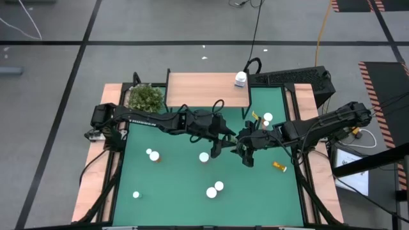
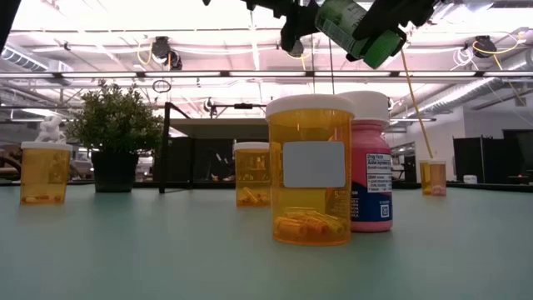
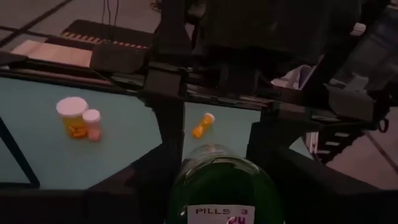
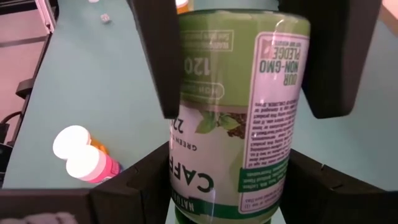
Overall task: Pick and place medicine bottles onto shelf by color
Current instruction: Put the large green medicine bottle on the shelf
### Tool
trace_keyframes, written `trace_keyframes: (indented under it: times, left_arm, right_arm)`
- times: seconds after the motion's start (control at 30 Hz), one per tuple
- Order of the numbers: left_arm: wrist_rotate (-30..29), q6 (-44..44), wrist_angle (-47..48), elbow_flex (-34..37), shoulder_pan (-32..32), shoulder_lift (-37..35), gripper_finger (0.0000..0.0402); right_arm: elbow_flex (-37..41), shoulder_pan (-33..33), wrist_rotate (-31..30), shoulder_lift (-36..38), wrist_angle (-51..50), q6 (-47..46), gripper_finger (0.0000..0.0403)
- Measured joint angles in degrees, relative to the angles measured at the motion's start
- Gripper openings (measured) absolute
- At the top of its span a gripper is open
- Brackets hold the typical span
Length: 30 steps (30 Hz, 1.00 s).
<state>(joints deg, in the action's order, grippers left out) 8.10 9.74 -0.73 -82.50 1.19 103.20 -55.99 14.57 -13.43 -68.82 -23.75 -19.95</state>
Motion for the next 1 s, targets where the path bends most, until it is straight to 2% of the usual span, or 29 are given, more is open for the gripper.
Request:
trace_keyframes:
  times: [0.2,0.27,0.43,0.53,0.63,0.9,1.0]
  left_arm:
    - [0.00,0.42,0.90,-0.11,0.00,-0.02,0.0207]
    - [-0.03,1.86,0.92,-0.11,0.02,-0.02,0.0238]
    - [-0.22,5.50,2.50,0.04,0.00,0.02,0.0361]
    - [-0.83,5.51,4.48,0.04,0.00,0.00,0.0387]
    - [-0.87,5.44,3.61,0.06,0.00,0.02,0.0357]
    - [-0.78,6.85,2.17,0.04,-1.45,0.00,0.0217]
    - [0.44,6.67,2.20,0.04,-1.94,0.00,0.0206]
  right_arm:
    - [0.01,0.00,-0.03,-0.02,0.11,-0.16,0.0219]
    - [0.02,-0.11,-0.30,-0.02,0.17,-0.22,0.0219]
    - [0.00,-0.44,-3.43,0.04,0.52,0.48,0.0219]
    - [0.00,-0.46,-3.41,0.04,1.51,1.29,0.0219]
    - [0.00,-0.71,-3.34,0.04,1.68,1.56,0.0219]
    - [0.00,-1.51,-3.28,0.04,1.56,2.46,0.0219]
    - [0.00,-1.49,-4.17,0.04,1.64,2.41,0.0220]
